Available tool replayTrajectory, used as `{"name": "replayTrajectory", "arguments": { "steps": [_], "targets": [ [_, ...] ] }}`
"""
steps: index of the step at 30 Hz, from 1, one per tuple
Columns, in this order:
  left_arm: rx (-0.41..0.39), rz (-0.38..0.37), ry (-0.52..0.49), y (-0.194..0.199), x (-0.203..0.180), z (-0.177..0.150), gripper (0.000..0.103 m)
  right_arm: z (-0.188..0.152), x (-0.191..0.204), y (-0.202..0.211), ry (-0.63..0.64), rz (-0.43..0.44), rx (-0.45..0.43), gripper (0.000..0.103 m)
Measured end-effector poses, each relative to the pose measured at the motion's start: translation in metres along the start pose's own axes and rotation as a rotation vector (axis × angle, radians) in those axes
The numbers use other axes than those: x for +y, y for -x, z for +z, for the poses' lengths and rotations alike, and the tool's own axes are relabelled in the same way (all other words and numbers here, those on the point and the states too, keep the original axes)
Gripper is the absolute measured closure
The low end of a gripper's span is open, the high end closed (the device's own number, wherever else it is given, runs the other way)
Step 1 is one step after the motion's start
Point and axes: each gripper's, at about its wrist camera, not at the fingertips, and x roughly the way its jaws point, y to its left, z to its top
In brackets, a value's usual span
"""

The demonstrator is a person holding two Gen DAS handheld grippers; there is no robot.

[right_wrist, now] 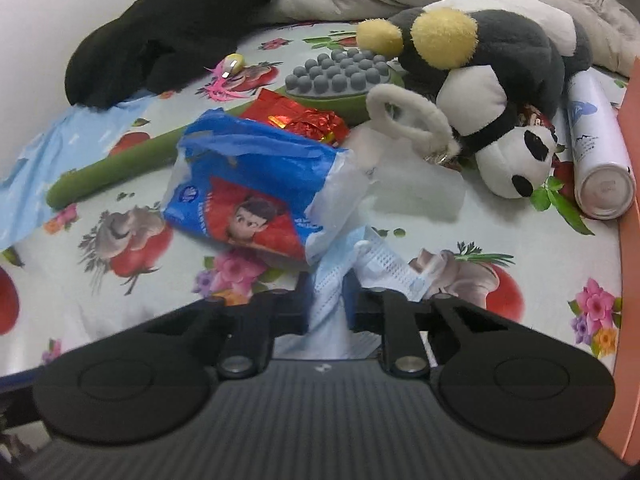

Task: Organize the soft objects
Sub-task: 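Lift the wipe with left gripper while right gripper regrasps the blue mask, then carry wipe and mask in both grippers over the pink shoebox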

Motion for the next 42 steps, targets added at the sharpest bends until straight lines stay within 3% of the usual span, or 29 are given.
{"name": "replayTrajectory", "arguments": {
  "steps": [1, 2, 3, 5, 8, 11, 16, 19, 20, 25, 34, 42],
  "targets": [
    [0.000, 0.005, 0.003, -0.001, 0.002, 0.000, 0.093, 0.000, -0.002, 0.001, -0.012, 0.004, -0.001, 0.090],
    [0.010, 0.004, 0.003, -0.004, 0.004, 0.000, 0.083, -0.001, -0.005, 0.002, -0.034, 0.009, -0.001, 0.091],
    [0.020, 0.005, 0.000, -0.007, 0.004, 0.000, 0.062, -0.002, -0.009, 0.004, -0.054, 0.014, -0.002, 0.091],
    [0.030, 0.000, -0.035, -0.012, 0.001, -0.002, 0.047, -0.004, -0.016, 0.006, -0.089, 0.025, -0.001, 0.091],
    [0.045, -0.029, -0.094, -0.019, -0.010, -0.007, 0.047, -0.008, -0.021, 0.012, -0.107, 0.018, -0.003, 0.091],
    [0.062, -0.118, -0.106, -0.023, -0.021, -0.012, 0.047, -0.012, -0.030, 0.016, -0.128, 0.018, -0.002, 0.091],
    [0.116, -0.100, -0.166, -0.041, -0.045, -0.030, 0.051, -0.014, -0.038, 0.026, -0.143, 0.019, -0.015, 0.091],
    [0.172, -0.055, -0.202, -0.058, -0.054, -0.043, 0.089, -0.017, -0.042, 0.033, -0.143, 0.012, -0.020, 0.092],
    [0.183, -0.043, -0.204, -0.060, -0.056, -0.046, 0.095, -0.017, -0.043, 0.036, -0.140, 0.006, -0.023, 0.092],
    [0.119, -0.093, -0.180, -0.033, -0.068, -0.037, 0.097, -0.018, -0.051, 0.053, -0.128, -0.021, -0.048, 0.092],
    [-0.011, -0.174, -0.036, 0.040, -0.073, -0.002, 0.097, -0.019, -0.052, 0.089, -0.114, -0.047, -0.094, 0.094],
    [-0.046, -0.083, -0.045, 0.070, -0.085, 0.012, 0.097, -0.023, -0.041, 0.149, -0.082, -0.033, -0.152, 0.094]
  ]
}}
